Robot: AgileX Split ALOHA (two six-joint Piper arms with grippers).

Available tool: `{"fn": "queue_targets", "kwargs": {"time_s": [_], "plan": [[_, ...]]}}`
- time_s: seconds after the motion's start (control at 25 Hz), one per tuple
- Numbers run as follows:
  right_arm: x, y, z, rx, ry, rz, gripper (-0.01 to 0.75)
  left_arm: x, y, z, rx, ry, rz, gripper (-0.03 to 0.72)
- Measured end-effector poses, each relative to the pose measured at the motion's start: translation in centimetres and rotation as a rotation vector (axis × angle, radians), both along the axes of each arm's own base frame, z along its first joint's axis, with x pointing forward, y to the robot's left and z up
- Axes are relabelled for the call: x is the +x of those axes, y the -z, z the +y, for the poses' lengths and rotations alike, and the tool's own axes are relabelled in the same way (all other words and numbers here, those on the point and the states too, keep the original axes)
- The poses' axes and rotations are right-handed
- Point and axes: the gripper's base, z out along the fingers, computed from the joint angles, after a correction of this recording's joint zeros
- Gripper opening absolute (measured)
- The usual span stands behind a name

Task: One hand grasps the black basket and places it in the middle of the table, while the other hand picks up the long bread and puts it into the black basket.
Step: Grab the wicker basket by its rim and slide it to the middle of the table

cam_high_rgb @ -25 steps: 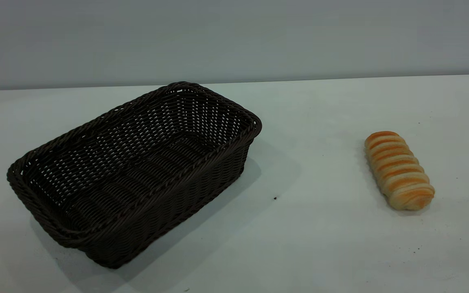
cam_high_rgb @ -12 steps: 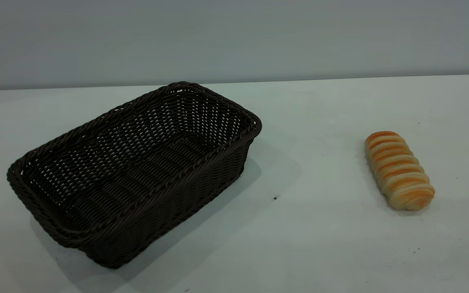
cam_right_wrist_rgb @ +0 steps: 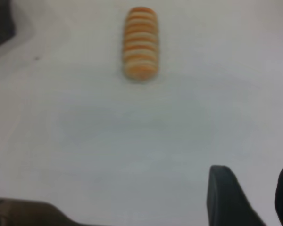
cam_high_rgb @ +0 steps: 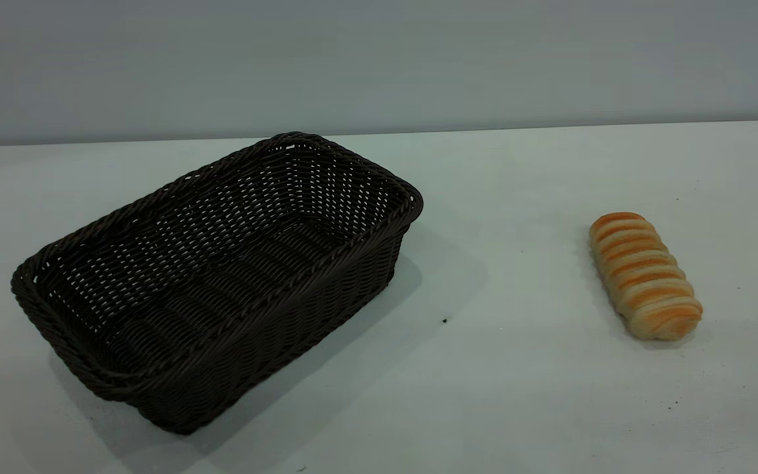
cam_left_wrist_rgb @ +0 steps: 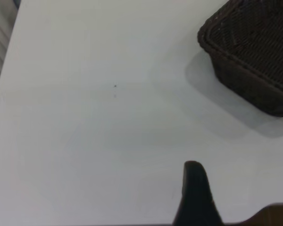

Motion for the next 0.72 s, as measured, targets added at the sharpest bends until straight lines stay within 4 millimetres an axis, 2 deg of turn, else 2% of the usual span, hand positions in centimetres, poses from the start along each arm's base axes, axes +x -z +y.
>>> {"fn": "queue_targets", "kwargs": {"time_s": [0.2,0.36,0.48,0.6,0.72], "plan": [[0.0,-0.2,0.6,0.041,-0.046,-0.011,0.258,0.1,-1.3,-0.8,-0.084,0.051,-0.088,0.581],[1.2,-1.1,1.0,0.046,-0.103,0.000,0.337,2.6,-1.6,-1.5,-0.132,0.079,0.066,0.581],[3.0,-1.8,1.1,0.038,-0.137,0.024,0.421,6.1,-1.9,-1.8,-0.139,0.070,0.228,0.581],[5.0,-2.5,1.3,0.037,-0.161,0.044,0.498,10.5,-2.1,-2.3,-0.164,0.058,0.356,0.581],[7.1,-2.6,1.4,0.069,-0.167,0.077,0.544,14.9,-2.0,-2.9,-0.220,0.047,0.431,0.581]]}}
